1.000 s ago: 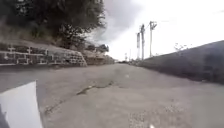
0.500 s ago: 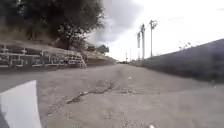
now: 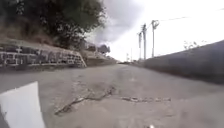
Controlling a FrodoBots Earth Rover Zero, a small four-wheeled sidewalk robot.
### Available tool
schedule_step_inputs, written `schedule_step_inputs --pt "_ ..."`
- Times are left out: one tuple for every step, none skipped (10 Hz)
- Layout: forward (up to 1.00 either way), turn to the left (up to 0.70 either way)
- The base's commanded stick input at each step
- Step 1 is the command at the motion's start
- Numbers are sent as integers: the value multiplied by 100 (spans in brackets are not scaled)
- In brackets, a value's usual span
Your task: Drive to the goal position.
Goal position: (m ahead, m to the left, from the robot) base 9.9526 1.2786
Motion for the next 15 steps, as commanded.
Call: schedule_step_inputs --pt "73 0" --pt "82 0" --pt "85 0" --pt "85 0" --pt "85 0" --pt "85 0" --pt "85 0" --pt "85 0" --pt "85 0" --pt "85 0" --pt "85 0" --pt "85 0" --pt "85 0" --pt "85 0" --pt "85 0"
